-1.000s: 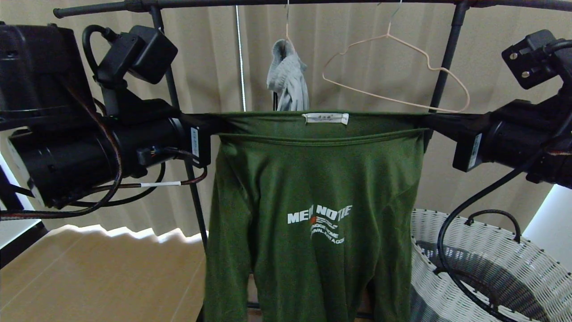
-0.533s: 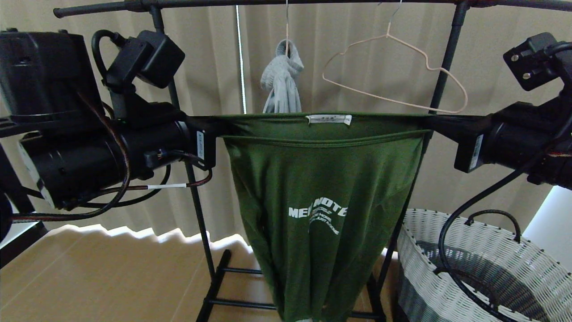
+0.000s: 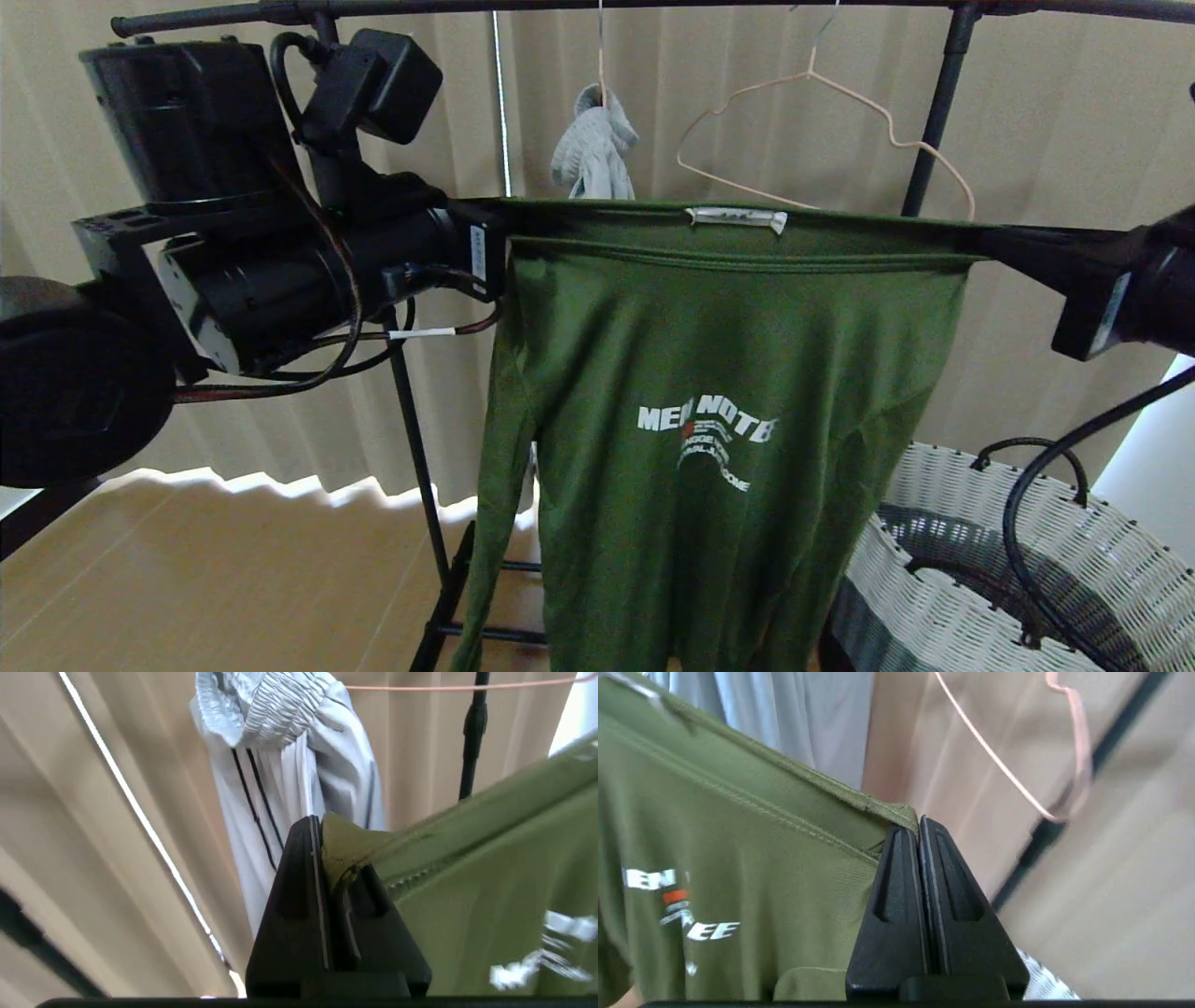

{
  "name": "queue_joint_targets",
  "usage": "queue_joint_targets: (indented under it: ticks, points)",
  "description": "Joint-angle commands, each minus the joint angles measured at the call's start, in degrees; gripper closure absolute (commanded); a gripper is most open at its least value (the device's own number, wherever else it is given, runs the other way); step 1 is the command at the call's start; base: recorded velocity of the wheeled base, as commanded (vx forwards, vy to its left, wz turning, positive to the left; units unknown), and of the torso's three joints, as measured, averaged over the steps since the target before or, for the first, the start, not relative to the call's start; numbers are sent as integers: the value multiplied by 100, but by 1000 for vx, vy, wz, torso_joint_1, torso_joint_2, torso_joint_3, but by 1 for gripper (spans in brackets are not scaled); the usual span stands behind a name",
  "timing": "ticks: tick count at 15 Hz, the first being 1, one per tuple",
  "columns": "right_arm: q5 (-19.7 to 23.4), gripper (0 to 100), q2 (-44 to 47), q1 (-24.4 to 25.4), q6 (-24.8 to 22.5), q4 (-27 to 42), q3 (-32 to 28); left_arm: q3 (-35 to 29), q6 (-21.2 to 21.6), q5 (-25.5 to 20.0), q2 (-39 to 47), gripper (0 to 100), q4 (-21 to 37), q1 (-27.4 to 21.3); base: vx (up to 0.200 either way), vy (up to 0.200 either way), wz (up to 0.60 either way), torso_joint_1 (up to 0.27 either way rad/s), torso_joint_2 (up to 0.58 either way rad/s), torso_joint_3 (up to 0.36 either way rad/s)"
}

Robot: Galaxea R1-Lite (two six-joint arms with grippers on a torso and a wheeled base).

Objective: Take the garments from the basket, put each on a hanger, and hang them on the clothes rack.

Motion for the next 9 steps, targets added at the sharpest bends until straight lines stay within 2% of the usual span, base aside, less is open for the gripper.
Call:
queue_joint_targets:
  ticks: [1, 2, 5, 7, 9]
  points:
    - [31, 100, -776, 173, -11, 400, 170, -256, -7, 16, 416, 100, -14, -119, 0, 0, 0, 0, 0, 0]
    - [31, 100, -926, 340, -11, 524, 214, -335, -7, 33, 504, 100, -14, -154, 0, 0, 0, 0, 0, 0]
    - [40, 100, -1471, 1386, -64, 972, 443, -740, -33, 420, 917, 100, -14, -215, 0, 0, 0, 0, 0, 0]
    - [40, 100, -1523, 1764, -222, 1033, 539, -757, -42, 481, 1005, 100, -14, -233, 0, 0, 0, 0, 0, 0]
    - [40, 100, -1515, 1791, -283, 1024, 583, -748, -51, 499, 1023, 100, -14, -233, 0, 0, 0, 0, 0, 0]
